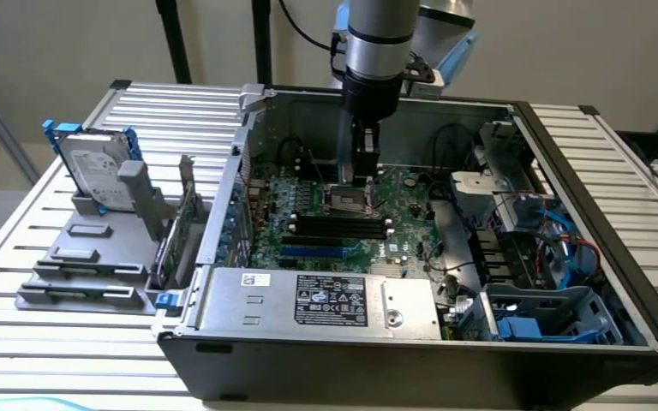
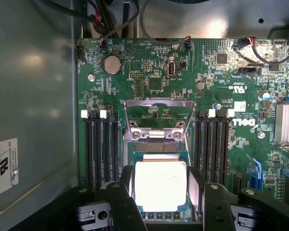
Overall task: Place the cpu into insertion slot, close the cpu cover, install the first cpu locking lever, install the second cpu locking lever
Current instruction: 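Place the cpu into insertion slot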
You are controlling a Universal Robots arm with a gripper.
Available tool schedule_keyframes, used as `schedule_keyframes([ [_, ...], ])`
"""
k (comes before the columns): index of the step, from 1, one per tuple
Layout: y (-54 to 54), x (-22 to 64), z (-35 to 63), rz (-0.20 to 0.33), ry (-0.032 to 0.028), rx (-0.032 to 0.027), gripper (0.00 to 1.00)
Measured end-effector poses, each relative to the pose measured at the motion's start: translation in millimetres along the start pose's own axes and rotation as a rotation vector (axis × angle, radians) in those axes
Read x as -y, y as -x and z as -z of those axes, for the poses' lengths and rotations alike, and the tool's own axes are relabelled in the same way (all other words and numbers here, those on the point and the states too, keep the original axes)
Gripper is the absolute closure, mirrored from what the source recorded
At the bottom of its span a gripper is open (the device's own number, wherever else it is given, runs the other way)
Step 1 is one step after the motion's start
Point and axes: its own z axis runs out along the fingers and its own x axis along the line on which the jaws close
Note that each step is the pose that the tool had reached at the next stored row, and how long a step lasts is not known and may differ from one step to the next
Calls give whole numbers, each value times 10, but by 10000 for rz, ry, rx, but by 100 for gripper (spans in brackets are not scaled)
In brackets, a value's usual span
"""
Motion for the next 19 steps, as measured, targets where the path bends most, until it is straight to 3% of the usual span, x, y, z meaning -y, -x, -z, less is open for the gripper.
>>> schedule_keyframes([
  [19,23,52,-345,297,-20,-2,46],
])
